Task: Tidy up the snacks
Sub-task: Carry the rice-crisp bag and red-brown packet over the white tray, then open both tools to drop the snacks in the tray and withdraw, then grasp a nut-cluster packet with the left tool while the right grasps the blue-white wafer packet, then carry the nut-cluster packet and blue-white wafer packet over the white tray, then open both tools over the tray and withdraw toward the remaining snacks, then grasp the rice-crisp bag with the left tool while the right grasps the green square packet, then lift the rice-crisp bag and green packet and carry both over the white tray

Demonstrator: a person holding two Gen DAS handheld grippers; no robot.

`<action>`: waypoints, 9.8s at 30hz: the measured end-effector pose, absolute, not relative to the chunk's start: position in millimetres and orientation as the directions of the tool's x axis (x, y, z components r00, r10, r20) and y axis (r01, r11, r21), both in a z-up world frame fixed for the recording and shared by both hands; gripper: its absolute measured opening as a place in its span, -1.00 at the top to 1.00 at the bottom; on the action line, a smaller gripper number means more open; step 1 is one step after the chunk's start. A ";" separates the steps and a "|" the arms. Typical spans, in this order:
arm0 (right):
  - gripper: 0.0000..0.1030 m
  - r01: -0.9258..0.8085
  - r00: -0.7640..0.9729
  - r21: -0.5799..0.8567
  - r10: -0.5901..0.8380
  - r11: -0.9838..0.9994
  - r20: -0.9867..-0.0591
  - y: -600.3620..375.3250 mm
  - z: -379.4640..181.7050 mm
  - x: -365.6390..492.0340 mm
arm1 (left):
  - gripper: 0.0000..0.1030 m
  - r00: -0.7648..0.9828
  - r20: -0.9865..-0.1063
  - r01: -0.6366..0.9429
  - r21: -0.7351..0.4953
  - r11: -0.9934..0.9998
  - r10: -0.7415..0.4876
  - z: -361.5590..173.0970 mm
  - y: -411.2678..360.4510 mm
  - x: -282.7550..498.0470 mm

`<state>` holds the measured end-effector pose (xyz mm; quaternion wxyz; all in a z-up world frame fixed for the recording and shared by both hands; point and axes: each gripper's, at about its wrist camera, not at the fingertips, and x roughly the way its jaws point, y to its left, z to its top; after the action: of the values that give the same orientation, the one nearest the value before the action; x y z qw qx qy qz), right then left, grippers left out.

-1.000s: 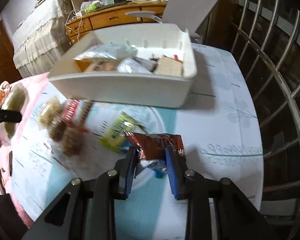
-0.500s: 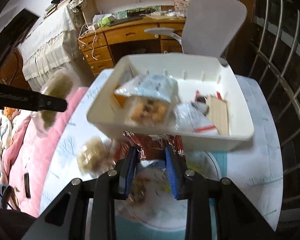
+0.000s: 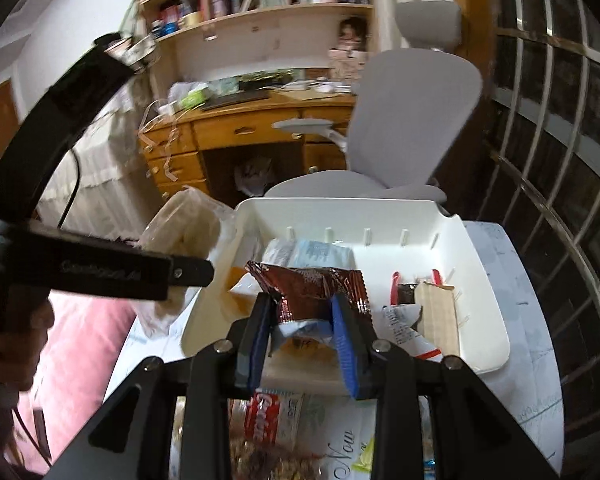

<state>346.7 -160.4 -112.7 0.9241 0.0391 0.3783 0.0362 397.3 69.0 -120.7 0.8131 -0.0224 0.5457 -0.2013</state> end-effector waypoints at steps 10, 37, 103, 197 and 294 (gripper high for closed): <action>-0.11 0.050 0.658 0.212 0.128 0.976 -0.743 -180.2 -123.6 344.5 | -0.58 0.289 -0.902 0.284 -0.240 0.928 -0.321 -125.0 76.1 387.8; -0.28 -0.097 0.545 0.188 0.210 0.977 -0.811 -222.6 -108.2 288.9 | -0.61 0.223 -0.940 0.059 -0.254 0.966 -0.260 -140.3 88.6 264.4; 0.25 -0.625 0.258 -0.001 0.206 0.780 -0.944 -273.0 -256.5 284.0 | 0.20 0.035 -0.966 -0.655 -0.216 0.724 -0.256 -288.3 -18.1 262.3; -0.09 -0.077 0.449 0.237 0.246 0.968 -0.859 -328.8 -113.6 343.1 | -0.51 0.342 -0.865 -0.148 -0.435 0.888 -0.367 -88.6 6.3 278.5; 0.29 0.484 0.121 0.209 0.171 0.850 -0.978 -232.2 -234.0 284.7 | -0.09 -0.038 -0.956 0.091 -0.294 0.951 -0.292 -225.6 106.4 299.6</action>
<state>284.7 -232.2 -234.0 0.7054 0.2508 0.6536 -0.1109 299.6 106.4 -225.6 0.6899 -0.0712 0.7069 -0.1388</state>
